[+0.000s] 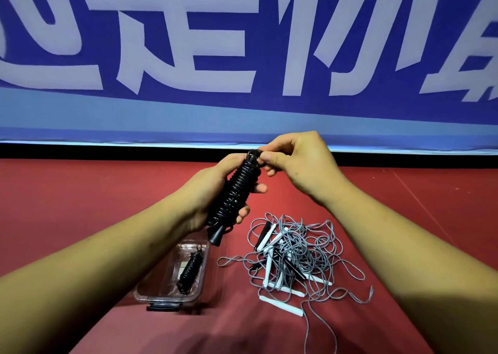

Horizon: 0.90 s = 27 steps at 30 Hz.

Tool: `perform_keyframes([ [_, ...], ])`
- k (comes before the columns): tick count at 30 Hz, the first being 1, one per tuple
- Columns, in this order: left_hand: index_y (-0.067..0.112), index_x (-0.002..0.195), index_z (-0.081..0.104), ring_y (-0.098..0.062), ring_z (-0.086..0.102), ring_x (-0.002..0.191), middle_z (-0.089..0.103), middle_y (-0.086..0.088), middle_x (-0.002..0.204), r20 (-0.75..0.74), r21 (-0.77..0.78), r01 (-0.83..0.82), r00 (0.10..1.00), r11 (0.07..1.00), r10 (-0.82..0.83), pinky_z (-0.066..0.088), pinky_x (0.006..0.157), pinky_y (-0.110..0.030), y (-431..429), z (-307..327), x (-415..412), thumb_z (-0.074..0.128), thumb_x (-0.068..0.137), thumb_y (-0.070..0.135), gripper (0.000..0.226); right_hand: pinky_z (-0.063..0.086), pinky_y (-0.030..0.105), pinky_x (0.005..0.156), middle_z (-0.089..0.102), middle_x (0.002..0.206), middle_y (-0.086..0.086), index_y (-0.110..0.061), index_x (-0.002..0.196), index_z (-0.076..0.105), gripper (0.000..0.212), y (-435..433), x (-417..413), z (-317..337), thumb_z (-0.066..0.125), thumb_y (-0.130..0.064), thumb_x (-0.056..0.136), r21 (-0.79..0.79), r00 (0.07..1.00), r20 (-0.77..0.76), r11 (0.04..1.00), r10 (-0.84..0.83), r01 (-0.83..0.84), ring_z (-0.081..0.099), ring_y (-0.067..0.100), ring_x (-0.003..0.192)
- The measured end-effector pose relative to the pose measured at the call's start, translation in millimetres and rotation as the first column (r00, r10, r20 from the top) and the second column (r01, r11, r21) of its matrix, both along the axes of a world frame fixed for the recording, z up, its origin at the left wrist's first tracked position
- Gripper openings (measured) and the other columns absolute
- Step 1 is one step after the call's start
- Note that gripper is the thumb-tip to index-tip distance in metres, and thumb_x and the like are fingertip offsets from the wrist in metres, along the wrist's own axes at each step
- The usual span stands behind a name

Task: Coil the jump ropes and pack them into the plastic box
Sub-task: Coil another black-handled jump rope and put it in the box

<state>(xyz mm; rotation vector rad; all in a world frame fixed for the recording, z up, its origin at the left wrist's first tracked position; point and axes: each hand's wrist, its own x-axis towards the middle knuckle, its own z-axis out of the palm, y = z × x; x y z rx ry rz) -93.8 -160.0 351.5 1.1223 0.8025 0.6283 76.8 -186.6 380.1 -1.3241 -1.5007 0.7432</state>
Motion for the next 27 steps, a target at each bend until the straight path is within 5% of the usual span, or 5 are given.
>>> perform_keyframes([
  [4, 0.021, 0.126, 0.055, -0.025, 0.051, 0.045, 0.062, -0.009, 0.082, 0.007, 0.013, 0.003, 1.000, 1.000, -0.003, 0.046, 0.050, -0.030, -2, 1, -1, 0.048, 0.097, 0.047, 0.039, 0.053, 0.020, 0.059, 0.070, 0.076, 0.017, 0.004, 0.088, 0.071, 0.005, 0, 4, -2, 0.067, 0.004, 0.086, -0.021, 0.990, -0.136, 0.999, -0.033, 0.030, 0.062, 0.014, 0.057],
  [10, 0.017, 0.120, 0.054, -0.027, 0.051, 0.046, 0.063, -0.015, 0.086, -0.011, 0.009, -0.017, 1.000, 1.000, 0.017, 0.046, 0.049, -0.031, -7, -3, 3, 0.054, 0.096, 0.045, 0.036, 0.047, 0.014, 0.057, 0.070, 0.065, -0.002, -0.018, 0.078, 0.073, 0.010, 0, 4, 5, 0.072, -0.009, 0.084, -0.013, 0.948, 0.317, 0.999, -0.028, 0.034, 0.061, 0.007, 0.053],
  [16, 0.016, 0.108, 0.050, -0.027, 0.054, 0.048, 0.068, -0.014, 0.085, -0.181, 0.210, 0.015, 0.983, 0.978, 0.023, 0.039, 0.048, -0.027, -15, 6, 0, 0.050, 0.099, 0.045, 0.030, 0.044, 0.015, 0.054, 0.067, 0.059, 0.000, -0.008, 0.077, 0.073, 0.006, -6, 11, 8, 0.079, -0.009, 0.078, -0.103, 0.966, 0.256, 0.995, 0.027, -0.001, 0.060, 0.006, 0.052],
  [21, 0.030, 0.107, 0.054, -0.029, 0.056, 0.055, 0.072, -0.009, 0.088, -0.280, 0.364, 0.033, 0.957, 0.931, 0.075, 0.037, 0.050, -0.027, -19, 8, 2, 0.047, 0.101, 0.047, 0.019, 0.049, 0.027, 0.062, 0.069, 0.064, 0.003, -0.017, 0.070, 0.069, 0.015, -5, 9, 6, 0.079, -0.010, 0.078, -0.107, 0.957, 0.289, 0.993, -0.018, 0.051, 0.061, 0.011, 0.057],
  [27, 0.040, 0.121, 0.048, -0.031, 0.059, 0.057, 0.068, -0.013, 0.100, -0.234, 0.426, 0.074, 0.972, 0.902, 0.031, 0.043, 0.058, -0.046, -15, 4, 0, 0.060, 0.097, 0.030, 0.029, 0.047, 0.024, 0.063, 0.065, 0.063, -0.008, -0.022, 0.064, 0.065, 0.024, -2, 12, 8, 0.075, -0.007, 0.081, -0.065, 0.942, 0.331, 0.994, -0.058, 0.084, 0.058, 0.009, 0.060],
])
